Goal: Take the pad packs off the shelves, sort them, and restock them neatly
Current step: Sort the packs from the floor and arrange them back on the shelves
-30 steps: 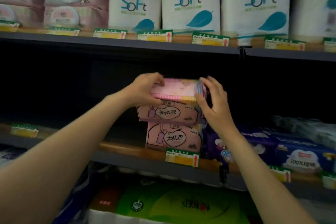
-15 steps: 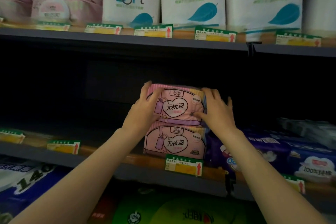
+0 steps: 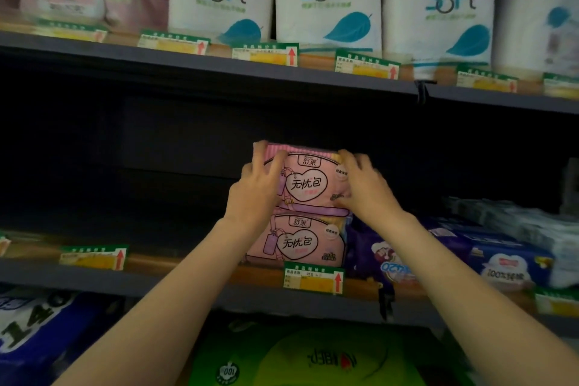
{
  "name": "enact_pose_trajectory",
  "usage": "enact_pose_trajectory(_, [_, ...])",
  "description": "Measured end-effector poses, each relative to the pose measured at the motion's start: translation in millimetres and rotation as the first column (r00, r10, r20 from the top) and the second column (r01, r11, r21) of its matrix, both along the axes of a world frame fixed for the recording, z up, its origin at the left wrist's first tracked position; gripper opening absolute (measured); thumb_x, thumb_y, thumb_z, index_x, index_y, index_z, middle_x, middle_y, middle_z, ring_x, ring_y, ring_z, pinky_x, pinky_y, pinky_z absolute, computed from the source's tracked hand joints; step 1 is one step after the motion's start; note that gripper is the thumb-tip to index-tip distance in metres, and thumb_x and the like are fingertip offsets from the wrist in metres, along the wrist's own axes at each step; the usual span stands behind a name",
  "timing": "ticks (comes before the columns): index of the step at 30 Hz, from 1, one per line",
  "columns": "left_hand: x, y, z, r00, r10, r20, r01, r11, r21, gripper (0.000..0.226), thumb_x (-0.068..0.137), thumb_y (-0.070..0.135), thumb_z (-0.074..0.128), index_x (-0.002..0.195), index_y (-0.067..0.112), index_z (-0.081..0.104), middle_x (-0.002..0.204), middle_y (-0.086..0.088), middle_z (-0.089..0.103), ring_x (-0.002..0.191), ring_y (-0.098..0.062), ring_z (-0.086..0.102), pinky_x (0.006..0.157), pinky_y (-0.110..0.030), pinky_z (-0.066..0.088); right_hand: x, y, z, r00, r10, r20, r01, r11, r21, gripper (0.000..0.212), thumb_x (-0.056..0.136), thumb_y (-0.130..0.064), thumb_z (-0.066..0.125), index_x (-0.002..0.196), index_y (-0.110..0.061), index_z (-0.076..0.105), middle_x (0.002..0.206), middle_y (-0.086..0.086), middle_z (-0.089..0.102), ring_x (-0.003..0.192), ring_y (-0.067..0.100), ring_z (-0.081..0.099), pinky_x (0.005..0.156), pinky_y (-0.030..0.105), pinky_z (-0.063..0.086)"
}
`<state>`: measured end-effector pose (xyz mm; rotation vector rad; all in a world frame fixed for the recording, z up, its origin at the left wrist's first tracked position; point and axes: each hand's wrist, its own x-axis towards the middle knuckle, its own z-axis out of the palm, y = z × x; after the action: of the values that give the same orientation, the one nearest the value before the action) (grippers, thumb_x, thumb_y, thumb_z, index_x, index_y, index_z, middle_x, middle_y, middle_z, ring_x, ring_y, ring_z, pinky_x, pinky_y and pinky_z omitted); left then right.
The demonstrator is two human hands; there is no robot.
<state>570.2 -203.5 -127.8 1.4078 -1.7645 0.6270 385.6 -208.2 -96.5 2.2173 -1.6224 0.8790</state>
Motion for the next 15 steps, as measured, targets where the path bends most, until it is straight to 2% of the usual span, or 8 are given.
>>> enact_pose_trajectory(3, [3.5,-3.4,-5.9,0.999,0.028,0.035,-0.026,0.999,-0.035,0.074,0.086,0.020,0.064,0.146,0.021,0.021,0.154,-0.017,0.009,0.126,-0.035,0.040,0.071,-0.031,0.054,7.0,-0.1,-2.2,0.999,-0.039,0.008,0.040,0.999,-0.020,0.088,0.078,-0.018,0.074,0.148,-0.018,0.019,0.146,0.013,0.026,0.128,0.038,0.038,0.111,0.049,0.027])
enact_pose_trajectory(6, [4.7,-4.6,-12.3,0.997,-0.001,0.082,0.000,1.000,0.011,0.081,0.081,0.007,0.065,0.144,0.023,0.016,0.155,-0.020,0.003,0.121,-0.036,0.044,0.065,-0.029,0.054,9.0,-2.3,-8.7,0.991,-0.131,-0.017,0.129,0.989,-0.074,0.088,0.080,-0.023,0.072,0.148,-0.018,0.016,0.148,0.014,0.025,0.129,0.035,0.038,0.112,0.048,0.022])
enact_pose_trajectory(9, [6.1,-4.6,-11.8,0.992,0.028,0.124,-0.033,0.998,0.044,0.078,0.085,0.010,0.061,0.146,0.023,0.015,0.155,-0.019,-0.006,0.123,-0.034,0.042,0.065,-0.026,0.053,11.3,-4.4,-12.2,0.979,-0.192,-0.063,0.182,0.973,-0.142,0.095,0.079,-0.030,0.072,0.150,-0.020,0.009,0.154,0.015,0.013,0.140,0.034,0.018,0.114,0.052,0.013])
enact_pose_trajectory(11, [7.4,-4.7,-10.4,0.985,0.081,0.153,-0.087,0.996,0.034,0.082,0.085,0.022,0.065,0.147,0.024,0.011,0.155,-0.018,-0.006,0.124,-0.032,0.041,0.066,-0.025,0.050,14.9,-3.5,-14.4,0.985,-0.141,-0.100,0.120,0.974,-0.193,0.098,0.078,-0.030,0.072,0.151,-0.024,0.006,0.157,0.013,0.003,0.144,0.033,0.003,0.114,0.052,0.005])
enact_pose_trajectory(13, [8.8,-7.9,-13.3,0.975,0.130,0.180,-0.136,0.990,0.026,0.086,0.085,0.030,0.066,0.148,0.024,0.008,0.155,-0.018,-0.004,0.125,-0.032,0.041,0.069,-0.026,0.050,22.3,-4.9,-23.1,0.983,-0.072,-0.167,0.021,0.957,-0.289,0.094,0.081,-0.023,0.070,0.151,-0.030,0.008,0.158,0.010,0.003,0.144,0.032,0.002,0.115,0.051,0.002])
enact_pose_trajectory(15, [7.2,-10.4,-17.9,0.964,0.171,0.205,-0.176,0.984,0.007,0.089,0.083,0.032,0.068,0.147,0.022,0.008,0.155,-0.021,0.001,0.122,-0.036,0.044,0.073,-0.031,0.053,27.8,-9.4,-32.2,0.986,-0.043,-0.163,-0.014,0.943,-0.333,0.090,0.083,-0.017,0.068,0.150,-0.034,0.010,0.158,0.008,0.008,0.145,0.031,0.002,0.115,0.051,0.002])
